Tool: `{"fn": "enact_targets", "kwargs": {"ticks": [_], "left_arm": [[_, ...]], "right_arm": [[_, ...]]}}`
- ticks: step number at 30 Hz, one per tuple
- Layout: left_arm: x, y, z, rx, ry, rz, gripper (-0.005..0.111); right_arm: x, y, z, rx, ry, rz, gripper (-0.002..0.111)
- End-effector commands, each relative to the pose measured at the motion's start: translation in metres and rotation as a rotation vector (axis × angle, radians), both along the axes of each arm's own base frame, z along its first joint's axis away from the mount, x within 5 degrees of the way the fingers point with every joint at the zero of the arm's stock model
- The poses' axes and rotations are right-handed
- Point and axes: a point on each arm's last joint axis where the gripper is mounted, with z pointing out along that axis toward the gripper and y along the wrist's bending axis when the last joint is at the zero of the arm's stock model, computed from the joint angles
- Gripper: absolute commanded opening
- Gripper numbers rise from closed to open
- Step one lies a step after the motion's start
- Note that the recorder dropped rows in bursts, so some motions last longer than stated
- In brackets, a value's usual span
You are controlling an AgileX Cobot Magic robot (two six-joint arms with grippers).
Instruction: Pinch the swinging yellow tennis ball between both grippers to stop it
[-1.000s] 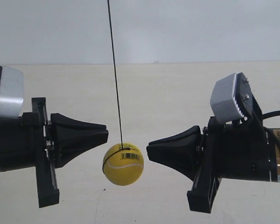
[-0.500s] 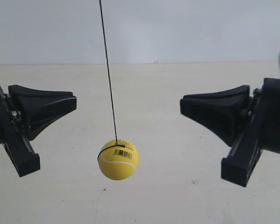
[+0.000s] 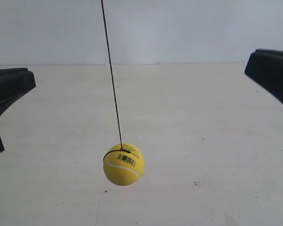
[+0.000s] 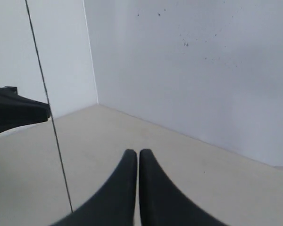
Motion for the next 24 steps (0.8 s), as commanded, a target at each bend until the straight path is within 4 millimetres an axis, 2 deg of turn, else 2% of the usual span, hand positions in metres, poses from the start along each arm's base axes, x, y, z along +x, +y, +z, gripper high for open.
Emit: {"fn": "enact_targets", "kwargs": {"ticks": [1,7,12,19,24], "left_arm": [[-0.008,-0.009,-0.021,0.025,0.051,-0.134,0.005],[-0.003,-0.022,-0.052,0.041,0.188,-0.265,0.005],[0.003,-0.032,-0.070,0.058,0.246,-0.370,0.005],[0.015,-0.034,-0.091,0.126,0.268,-0.367,0.005],[0.021,-0.038,-0.095,0.089,0.233,-0.381,0.005]], "right_arm": [[-0.004,0.006,-0.022,-0.049,0.057,0.089,0.000],[0.003,0.025,-0.043,-0.115,0.187,0.261,0.000],[0.020,0.043,-0.070,-0.187,0.309,0.387,0.000],[0.037,0.053,-0.089,-0.192,0.331,0.413,0.000],[0.048,0.058,-0.097,-0.194,0.335,0.400,0.000]]}}
